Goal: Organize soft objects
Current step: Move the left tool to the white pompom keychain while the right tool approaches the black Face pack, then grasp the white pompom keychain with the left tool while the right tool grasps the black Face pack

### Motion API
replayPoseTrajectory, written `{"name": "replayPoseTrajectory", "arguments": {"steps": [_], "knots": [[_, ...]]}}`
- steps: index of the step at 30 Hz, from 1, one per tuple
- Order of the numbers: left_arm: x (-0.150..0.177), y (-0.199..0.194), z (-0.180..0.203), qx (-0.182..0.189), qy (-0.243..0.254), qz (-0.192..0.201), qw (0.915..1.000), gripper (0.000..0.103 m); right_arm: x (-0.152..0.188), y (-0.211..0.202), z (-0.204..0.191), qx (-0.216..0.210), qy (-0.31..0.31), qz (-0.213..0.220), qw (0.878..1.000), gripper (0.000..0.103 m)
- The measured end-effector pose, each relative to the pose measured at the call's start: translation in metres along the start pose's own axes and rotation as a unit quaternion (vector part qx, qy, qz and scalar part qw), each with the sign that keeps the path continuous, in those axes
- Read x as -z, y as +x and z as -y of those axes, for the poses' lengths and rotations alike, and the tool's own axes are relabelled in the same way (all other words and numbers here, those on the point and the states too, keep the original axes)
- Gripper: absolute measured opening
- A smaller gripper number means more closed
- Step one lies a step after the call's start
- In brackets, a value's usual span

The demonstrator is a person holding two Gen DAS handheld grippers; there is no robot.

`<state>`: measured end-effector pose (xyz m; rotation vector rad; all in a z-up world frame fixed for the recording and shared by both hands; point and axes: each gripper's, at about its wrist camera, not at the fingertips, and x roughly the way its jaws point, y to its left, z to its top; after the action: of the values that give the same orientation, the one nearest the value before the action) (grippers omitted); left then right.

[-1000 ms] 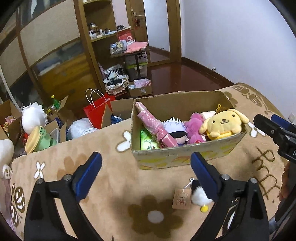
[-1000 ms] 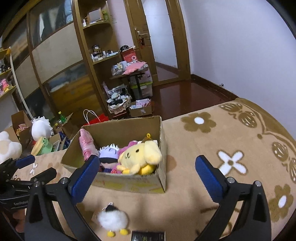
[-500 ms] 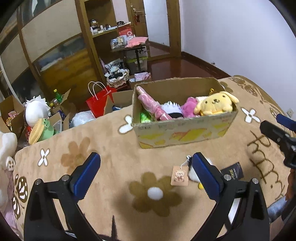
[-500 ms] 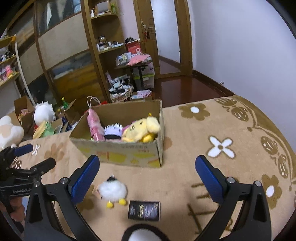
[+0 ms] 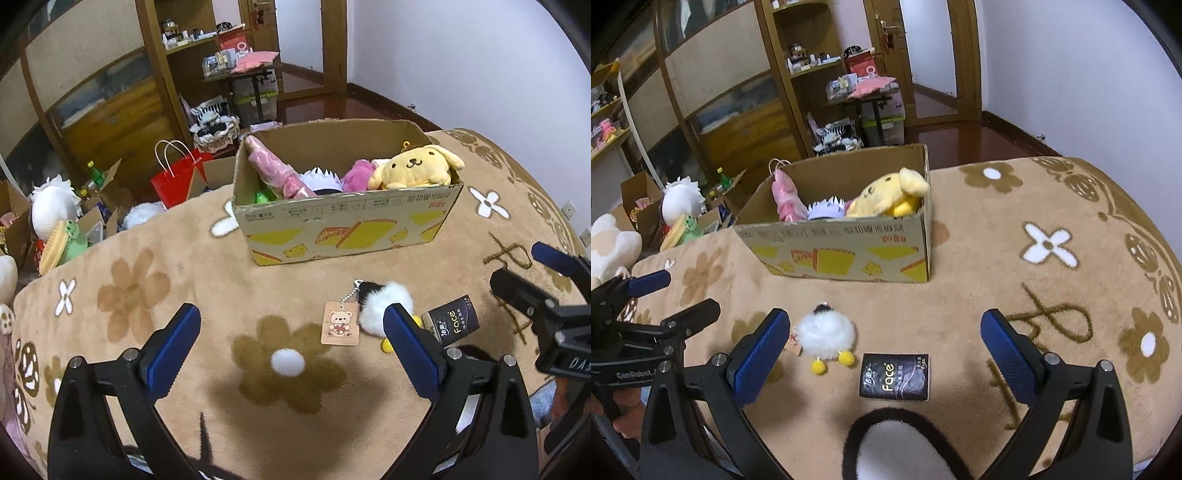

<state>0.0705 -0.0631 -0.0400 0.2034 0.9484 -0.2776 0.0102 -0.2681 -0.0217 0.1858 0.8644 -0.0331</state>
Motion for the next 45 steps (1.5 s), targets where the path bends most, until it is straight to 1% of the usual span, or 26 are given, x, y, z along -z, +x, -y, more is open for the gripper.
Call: {"name": "replayPoseTrajectory", "arguments": {"steps": [6,14,21,25,28,32,35,39,43,45], "knots": [[-0.002,0.015,-0.001,0.028,-0.019,-0.014,0.9993,0.098,0.007,0.015,0.005,0.000,0.010,-0.018,1.000,0.103],[-0.008,0.034,0.002,0.047,-0.029,-0.031,0.9980,0.098,0.016,0.036,0.007,0.005,0.008,-0.047,0.999,0.103],[-0.011,0.049,0.000,0.066,-0.046,-0.047,0.9956,0.098,0.023,0.052,0.008,0.001,0.012,-0.069,0.998,0.103],[-0.012,0.056,0.004,0.079,-0.045,-0.049,0.9946,0.098,0.027,0.062,0.007,0.001,0.009,-0.084,0.996,0.103],[-0.015,0.059,0.011,0.091,-0.040,-0.042,0.9941,0.098,0.030,0.067,0.007,-0.001,0.010,-0.094,0.995,0.103],[-0.019,0.067,0.023,0.097,-0.014,-0.036,0.9945,0.098,0.031,0.076,0.007,-0.012,0.014,-0.114,0.993,0.103],[-0.019,0.078,0.029,0.107,-0.009,-0.050,0.9929,0.098,0.032,0.081,0.007,-0.022,0.018,-0.125,0.992,0.103],[-0.016,0.092,0.034,0.117,-0.008,-0.071,0.9906,0.098,0.035,0.087,0.005,-0.021,0.015,-0.137,0.990,0.103],[-0.013,0.102,0.038,0.122,-0.008,-0.083,0.9891,0.098,0.038,0.093,0.005,-0.023,0.015,-0.152,0.988,0.098],[-0.011,0.106,0.040,0.125,-0.008,-0.088,0.9883,0.098,0.039,0.096,0.004,-0.022,0.014,-0.158,0.987,0.094]]}}
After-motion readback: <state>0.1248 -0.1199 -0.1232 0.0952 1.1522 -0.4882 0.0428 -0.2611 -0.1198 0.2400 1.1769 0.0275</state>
